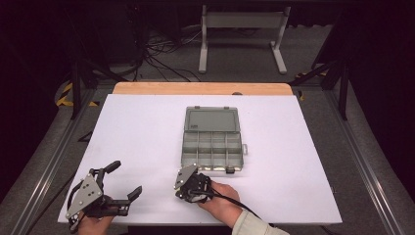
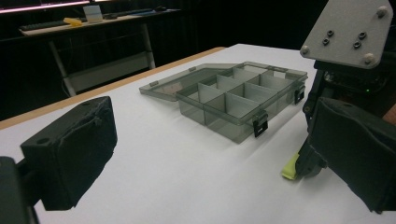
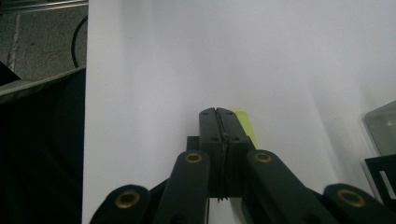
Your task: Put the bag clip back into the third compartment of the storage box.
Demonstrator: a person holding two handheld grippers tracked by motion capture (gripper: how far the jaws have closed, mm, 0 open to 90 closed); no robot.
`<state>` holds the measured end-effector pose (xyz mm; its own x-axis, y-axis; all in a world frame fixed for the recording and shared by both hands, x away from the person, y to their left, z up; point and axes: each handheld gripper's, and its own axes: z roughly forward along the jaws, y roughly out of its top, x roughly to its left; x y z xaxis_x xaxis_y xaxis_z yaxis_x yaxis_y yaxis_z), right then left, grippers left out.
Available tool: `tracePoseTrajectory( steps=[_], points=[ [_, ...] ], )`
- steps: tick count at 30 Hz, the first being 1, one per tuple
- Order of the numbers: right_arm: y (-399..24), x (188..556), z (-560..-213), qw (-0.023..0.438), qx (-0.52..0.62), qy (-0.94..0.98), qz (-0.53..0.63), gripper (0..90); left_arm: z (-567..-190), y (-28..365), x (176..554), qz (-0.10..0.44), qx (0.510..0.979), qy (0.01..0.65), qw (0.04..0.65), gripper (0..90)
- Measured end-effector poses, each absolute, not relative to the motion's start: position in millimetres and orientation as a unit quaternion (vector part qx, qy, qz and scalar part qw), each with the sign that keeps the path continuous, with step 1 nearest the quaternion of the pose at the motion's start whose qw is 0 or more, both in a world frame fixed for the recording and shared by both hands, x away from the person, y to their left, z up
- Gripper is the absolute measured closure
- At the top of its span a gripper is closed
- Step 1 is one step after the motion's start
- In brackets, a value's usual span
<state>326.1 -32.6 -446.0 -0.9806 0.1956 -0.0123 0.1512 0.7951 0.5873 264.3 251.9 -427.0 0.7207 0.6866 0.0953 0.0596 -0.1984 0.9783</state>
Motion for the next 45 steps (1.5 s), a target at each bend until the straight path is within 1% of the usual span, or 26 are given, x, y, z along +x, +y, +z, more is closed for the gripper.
tracePoseTrajectory(
  steps=[9, 13, 15, 16, 17, 20, 21, 23, 26, 31, 34, 39, 45],
  points=[
    [-32.6, 330.3, -448.1, 0.034, 0.099, 0.945, 0.311, 90.0, -427.0, 251.9, 264.6, 0.271, 0.725, 0.256, 0.579, 1.8],
    [-34.2, 327.5, -443.0, 0.013, 0.088, 0.940, 0.328, 90.0, -427.0, 252.4, 264.8, 0.272, 0.726, 0.256, 0.578, 1.8],
    [-36.1, 326.1, -437.8, 0.011, 0.080, 0.937, 0.339, 87.4, -426.9, 252.8, 264.7, 0.271, 0.727, 0.256, 0.577, 1.8],
    [-37.2, 325.1, -434.5, 0.014, 0.078, 0.936, 0.344, 83.4, -426.8, 253.0, 264.5, 0.271, 0.726, 0.257, 0.577, 1.8],
    [-38.2, 324.4, -431.7, 0.017, 0.079, 0.935, 0.346, 76.8, -426.8, 253.0, 264.6, 0.272, 0.725, 0.256, 0.579, 1.8],
    [-39.3, 324.3, -425.2, 0.025, 0.082, 0.934, 0.346, 43.6, -426.7, 253.2, 264.6, 0.271, 0.726, 0.257, 0.577, 1.8],
    [-39.3, 324.3, -425.2, 0.025, 0.082, 0.934, 0.346, 43.6, -426.8, 253.2, 264.7, 0.271, 0.726, 0.257, 0.577, 1.8],
    [-39.9, 324.3, -420.0, 0.039, 0.082, 0.935, 0.343, 27.8, -426.8, 253.1, 264.6, 0.271, 0.726, 0.257, 0.577, 1.8],
    [-42.3, 323.9, -413.7, 0.049, 0.082, 0.932, 0.351, 19.1, -426.8, 253.3, 264.8, 0.271, 0.726, 0.256, 0.578, 1.8],
    [-46.7, 327.5, -409.2, 0.057, 0.092, 0.932, 0.347, 15.6, -427.0, 253.5, 264.9, 0.272, 0.725, 0.257, 0.578, 1.7],
    [-48.4, 330.4, -409.4, 0.056, 0.094, 0.933, 0.344, 15.1, -427.1, 253.3, 264.6, 0.272, 0.723, 0.260, 0.579, 1.7],
    [-51.6, 334.5, -409.4, 0.068, 0.100, 0.935, 0.334, 16.0, -427.3, 253.6, 264.8, 0.271, 0.723, 0.260, 0.579, 1.6],
    [-52.7, 340.5, -413.8, 0.061, 0.113, 0.939, 0.320, 14.0, -427.4, 253.5, 265.2, 0.271, 0.724, 0.259, 0.580, 1.6]
  ],
)
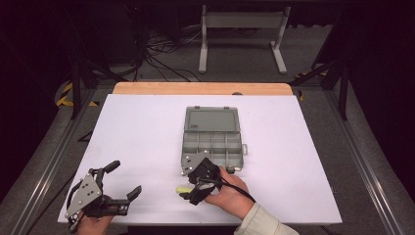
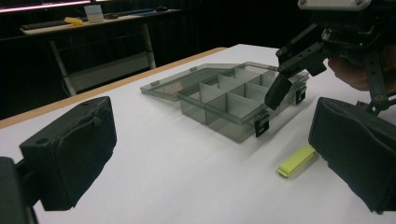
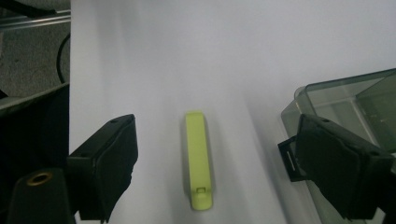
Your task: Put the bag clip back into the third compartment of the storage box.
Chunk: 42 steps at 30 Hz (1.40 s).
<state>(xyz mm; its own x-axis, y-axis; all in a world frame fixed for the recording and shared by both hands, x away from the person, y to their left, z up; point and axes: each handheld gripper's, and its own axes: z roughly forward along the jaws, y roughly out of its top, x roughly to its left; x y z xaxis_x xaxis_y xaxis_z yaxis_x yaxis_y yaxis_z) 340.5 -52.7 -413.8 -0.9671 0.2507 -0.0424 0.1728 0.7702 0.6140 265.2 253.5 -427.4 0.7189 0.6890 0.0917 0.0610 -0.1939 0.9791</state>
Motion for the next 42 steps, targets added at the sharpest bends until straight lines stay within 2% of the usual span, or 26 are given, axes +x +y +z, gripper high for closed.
tracePoseTrajectory(
  steps=[5, 17, 20, 21, 25, 29, 42],
  points=[
    [-48.0, 343.6, -424.4, 0.042, 0.115, 0.948, 0.295, 15.1, -427.7, 253.8, 265.1, 0.270, 0.722, 0.262, 0.580, 1.5],
    [-46.1, 347.5, -439.5, 0.032, 0.105, 0.954, 0.277, 28.2, -427.9, 253.9, 265.7, 0.271, 0.724, 0.260, 0.579, 1.5],
    [-45.3, 347.1, -440.7, 0.033, 0.096, 0.957, 0.273, 37.3, -427.8, 253.9, 265.7, 0.271, 0.725, 0.259, 0.578, 1.5],
    [-45.3, 347.1, -440.7, 0.033, 0.096, 0.957, 0.273, 37.3, -427.8, 253.9, 265.7, 0.271, 0.725, 0.259, 0.578, 1.5],
    [-44.0, 343.2, -440.6, 0.033, 0.085, 0.961, 0.263, 58.9, -427.7, 253.8, 265.6, 0.271, 0.725, 0.259, 0.578, 1.5],
    [-44.5, 342.3, -439.6, 0.042, 0.083, 0.960, 0.263, 76.6, -427.8, 253.9, 265.6, 0.271, 0.725, 0.259, 0.578, 1.5],
    [-52.3, 336.2, -419.4, 0.052, 0.081, 0.949, 0.300, 78.5, -427.6, 253.9, 265.2, 0.271, 0.724, 0.261, 0.579, 1.5]
  ],
)
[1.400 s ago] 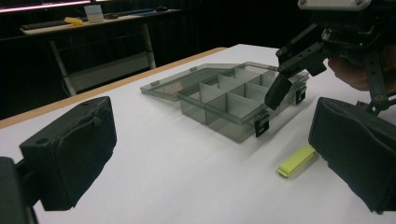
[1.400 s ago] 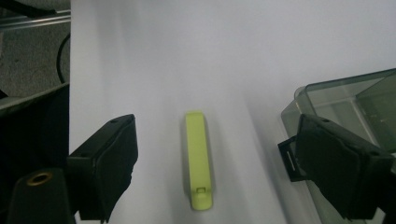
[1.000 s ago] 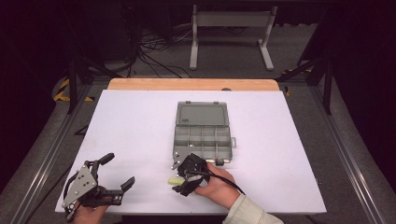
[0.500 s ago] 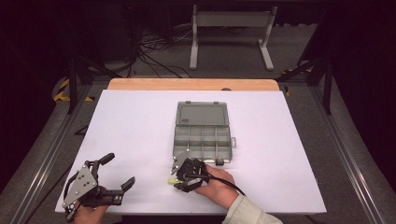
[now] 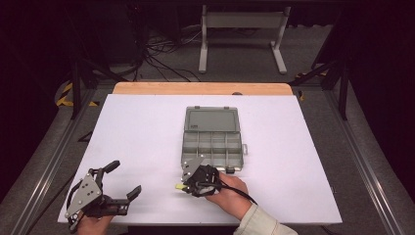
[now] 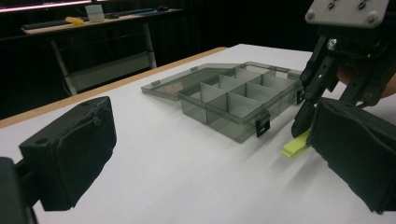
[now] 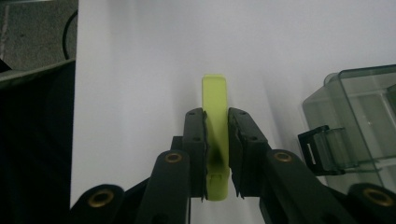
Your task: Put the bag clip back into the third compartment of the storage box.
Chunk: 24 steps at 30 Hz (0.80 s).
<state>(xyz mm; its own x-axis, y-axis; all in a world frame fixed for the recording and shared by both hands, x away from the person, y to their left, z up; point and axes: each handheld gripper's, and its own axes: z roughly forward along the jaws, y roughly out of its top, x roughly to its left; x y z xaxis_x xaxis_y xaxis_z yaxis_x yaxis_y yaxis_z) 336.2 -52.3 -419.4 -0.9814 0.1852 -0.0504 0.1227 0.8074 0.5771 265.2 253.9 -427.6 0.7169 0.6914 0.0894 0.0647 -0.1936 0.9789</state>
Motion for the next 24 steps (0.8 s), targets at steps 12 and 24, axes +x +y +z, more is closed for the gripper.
tracePoseTrajectory(
  steps=[12, 24],
  points=[
    [-60.0, 327.5, -393.9, 0.065, 0.082, 0.940, 0.326, 78.4, -427.8, 254.2, 265.7, 0.272, 0.723, 0.261, 0.578, 1.5],
    [-66.0, 324.8, -373.5, 0.077, 0.082, 0.929, 0.352, 78.4, -428.1, 254.8, 266.0, 0.271, 0.723, 0.265, 0.578, 1.5]
  ],
)
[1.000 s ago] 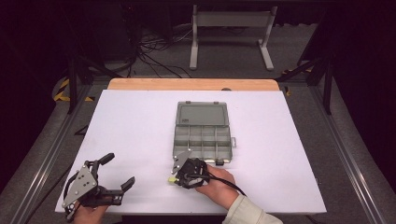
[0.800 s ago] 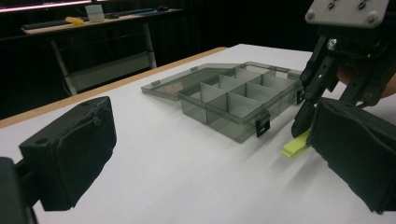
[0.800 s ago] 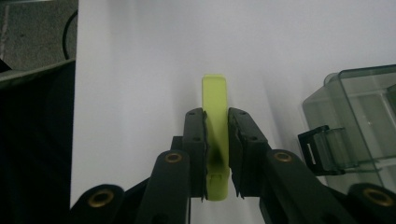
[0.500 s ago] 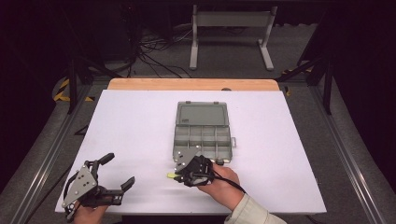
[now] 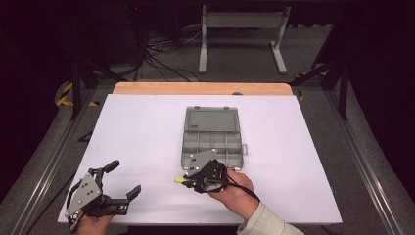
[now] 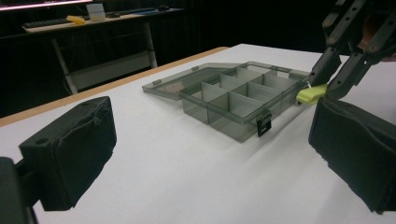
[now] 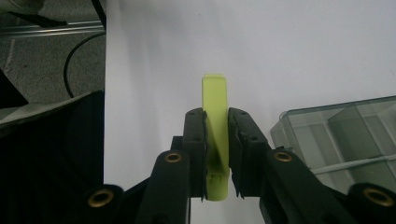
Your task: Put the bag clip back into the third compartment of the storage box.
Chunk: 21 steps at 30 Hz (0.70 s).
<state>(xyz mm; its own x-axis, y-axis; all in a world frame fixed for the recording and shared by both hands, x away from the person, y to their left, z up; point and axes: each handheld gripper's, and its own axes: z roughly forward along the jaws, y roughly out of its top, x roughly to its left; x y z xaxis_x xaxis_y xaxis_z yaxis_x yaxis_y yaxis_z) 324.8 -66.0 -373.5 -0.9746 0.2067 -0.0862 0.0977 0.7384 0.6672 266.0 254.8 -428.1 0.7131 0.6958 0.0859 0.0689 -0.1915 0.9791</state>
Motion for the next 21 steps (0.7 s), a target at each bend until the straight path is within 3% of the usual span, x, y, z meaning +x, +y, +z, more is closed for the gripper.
tracePoseTrajectory(
  steps=[21],
  points=[
    [-85.9, 362.6, -340.5, 0.108, 0.138, 0.918, 0.356, 78.3, -428.4, 255.2, 266.2, 0.274, 0.720, 0.265, 0.580, 1.5]
  ],
)
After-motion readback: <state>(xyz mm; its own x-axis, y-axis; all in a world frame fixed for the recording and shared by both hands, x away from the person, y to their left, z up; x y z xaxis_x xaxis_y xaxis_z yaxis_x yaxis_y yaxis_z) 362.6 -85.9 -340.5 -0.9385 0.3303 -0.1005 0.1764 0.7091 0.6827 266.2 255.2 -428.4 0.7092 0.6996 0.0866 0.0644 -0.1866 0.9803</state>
